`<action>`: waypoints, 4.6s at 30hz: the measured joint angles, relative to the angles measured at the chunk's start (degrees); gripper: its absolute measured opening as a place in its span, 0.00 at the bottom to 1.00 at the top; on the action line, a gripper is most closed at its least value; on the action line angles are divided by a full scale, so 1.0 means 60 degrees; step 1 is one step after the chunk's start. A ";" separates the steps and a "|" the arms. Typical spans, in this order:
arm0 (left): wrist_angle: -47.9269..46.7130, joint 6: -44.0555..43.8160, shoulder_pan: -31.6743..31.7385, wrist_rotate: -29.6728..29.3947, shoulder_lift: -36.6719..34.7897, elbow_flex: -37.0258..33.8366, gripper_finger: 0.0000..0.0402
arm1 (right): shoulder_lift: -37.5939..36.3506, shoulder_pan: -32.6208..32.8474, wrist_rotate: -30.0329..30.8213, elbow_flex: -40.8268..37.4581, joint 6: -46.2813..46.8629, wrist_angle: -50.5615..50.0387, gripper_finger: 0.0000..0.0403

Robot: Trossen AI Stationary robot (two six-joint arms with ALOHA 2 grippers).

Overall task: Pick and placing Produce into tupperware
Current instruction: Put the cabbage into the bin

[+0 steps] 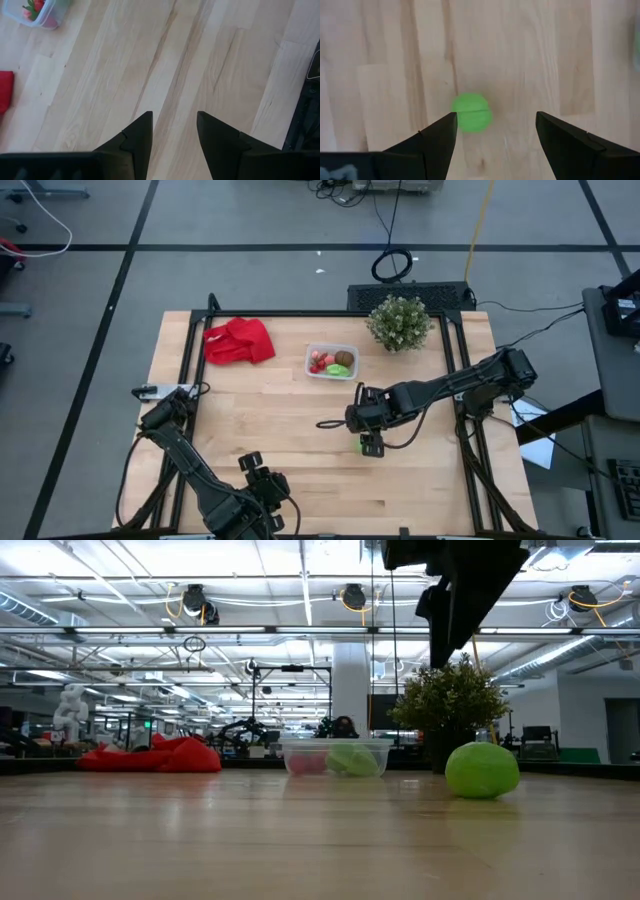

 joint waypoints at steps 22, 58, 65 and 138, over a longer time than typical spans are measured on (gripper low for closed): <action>0.0007 0.0000 0.0007 -0.0011 0.0000 0.0000 0.40 | 0.0157 -0.0164 -0.0782 -0.1258 0.0968 0.0970 0.65; 0.0011 0.0015 0.0007 -0.0022 0.0000 0.0000 0.40 | 0.0199 -0.0262 -0.1257 -0.1547 0.0967 0.1768 0.65; 0.0007 0.0022 0.0007 -0.0022 0.0000 0.0000 0.40 | 0.0211 -0.0279 -0.1260 -0.2270 0.0927 0.2175 0.65; 0.4046 0.3824 0.1877 0.0290 -0.0315 -0.2685 0.40 | 0.0085 -0.1039 -0.1549 -0.3156 0.0752 0.1849 0.65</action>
